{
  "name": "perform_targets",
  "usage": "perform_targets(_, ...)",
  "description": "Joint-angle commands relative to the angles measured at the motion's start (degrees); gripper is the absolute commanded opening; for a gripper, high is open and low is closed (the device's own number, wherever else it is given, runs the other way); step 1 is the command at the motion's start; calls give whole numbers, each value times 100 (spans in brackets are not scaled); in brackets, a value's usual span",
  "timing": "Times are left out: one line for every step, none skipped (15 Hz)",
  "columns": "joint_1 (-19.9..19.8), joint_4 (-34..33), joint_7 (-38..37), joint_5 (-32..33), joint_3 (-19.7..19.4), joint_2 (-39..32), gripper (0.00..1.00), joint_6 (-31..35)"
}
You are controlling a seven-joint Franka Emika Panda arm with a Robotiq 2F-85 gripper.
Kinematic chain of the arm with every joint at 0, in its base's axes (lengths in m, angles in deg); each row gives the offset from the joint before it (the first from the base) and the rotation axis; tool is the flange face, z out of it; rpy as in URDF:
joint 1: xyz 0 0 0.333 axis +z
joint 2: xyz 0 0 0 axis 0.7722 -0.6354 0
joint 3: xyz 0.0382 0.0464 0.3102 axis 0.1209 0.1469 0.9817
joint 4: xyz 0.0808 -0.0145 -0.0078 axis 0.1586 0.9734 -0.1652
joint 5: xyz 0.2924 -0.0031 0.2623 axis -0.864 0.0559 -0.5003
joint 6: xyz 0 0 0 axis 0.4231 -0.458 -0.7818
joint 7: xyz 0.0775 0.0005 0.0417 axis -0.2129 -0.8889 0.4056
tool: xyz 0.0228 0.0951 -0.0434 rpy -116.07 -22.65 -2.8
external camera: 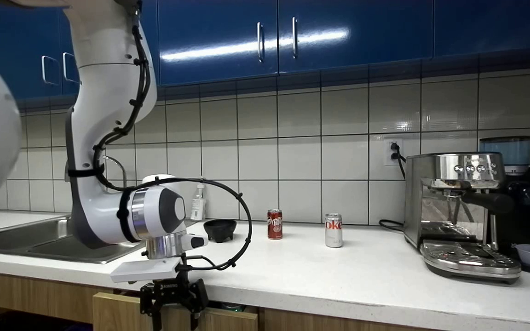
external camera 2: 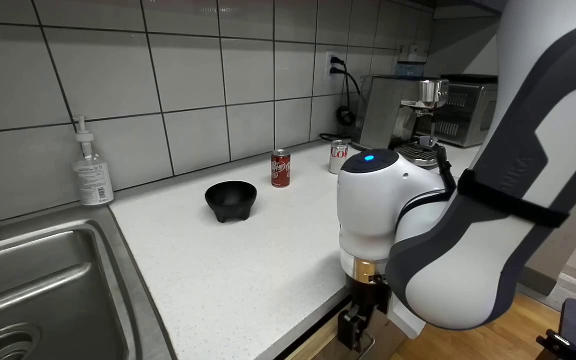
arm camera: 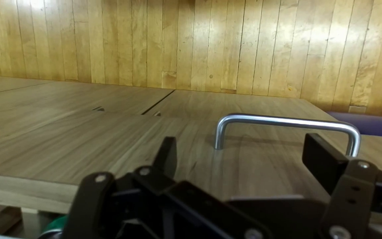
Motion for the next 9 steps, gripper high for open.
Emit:
perform_targets(71,-541,-15,267,-207,-213,100,281)
perform_targets(77,-578,-13,267,-212,-235,100,279)
perform_targets(88,-604,-23,270,-223,-251,100,279)
perform_targets(87,-645,-22,267,-225,-268,100,267)
perform_targets(90,-672,-30,268,-227,-280,100,258)
perform_targets(77,-707,-20,258,-212,-288,100,223)
perform_targets(66,-731,-4,258,-203,-285,100,178)
perform_targets(25,-740,44,228,-159,-263,100,98)
perform_targets(-74,-689,141,153,-59,-200,100,58)
